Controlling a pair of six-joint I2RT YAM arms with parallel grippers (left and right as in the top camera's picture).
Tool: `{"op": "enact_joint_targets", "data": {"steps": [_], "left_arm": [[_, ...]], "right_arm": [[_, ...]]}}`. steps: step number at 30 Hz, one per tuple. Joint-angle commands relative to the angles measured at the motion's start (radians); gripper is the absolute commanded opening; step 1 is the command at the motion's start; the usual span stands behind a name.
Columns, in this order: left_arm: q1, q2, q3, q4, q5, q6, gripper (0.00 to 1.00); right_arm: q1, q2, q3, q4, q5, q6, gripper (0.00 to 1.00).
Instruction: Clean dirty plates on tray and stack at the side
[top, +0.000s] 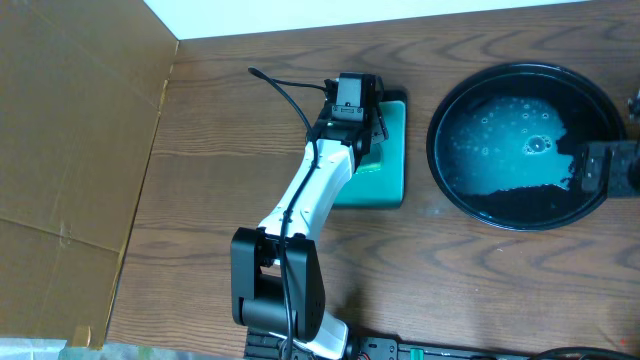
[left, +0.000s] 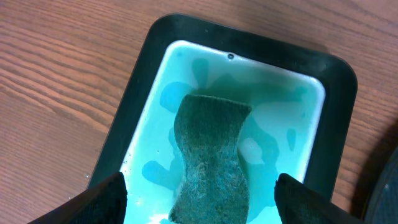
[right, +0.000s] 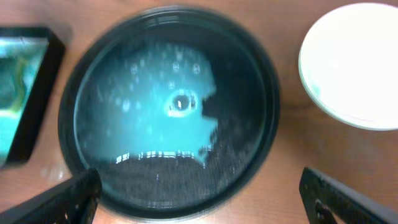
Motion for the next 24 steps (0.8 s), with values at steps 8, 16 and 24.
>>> {"op": "enact_joint_targets", "data": {"steps": [8, 16, 24], "left_arm": [[0.003, 0.000, -0.002, -0.003, -0.006, -0.002, 0.77], [0.003, 0.000, -0.002, -0.002, -0.005, -0.002, 0.77], [0.003, 0.000, -0.002, -0.003, -0.005, -0.002, 0.77]], "right_arm": [[-0.070, -0.397, -0.596, 0.596, -0.006, -0.056, 0.99], [-0.154, -0.776, -0.903, 0.800, -0.052, -0.079, 0.99], [-0.259, -0.932, -0.979, 0.788, -0.129, -0.082, 0.99]]}}
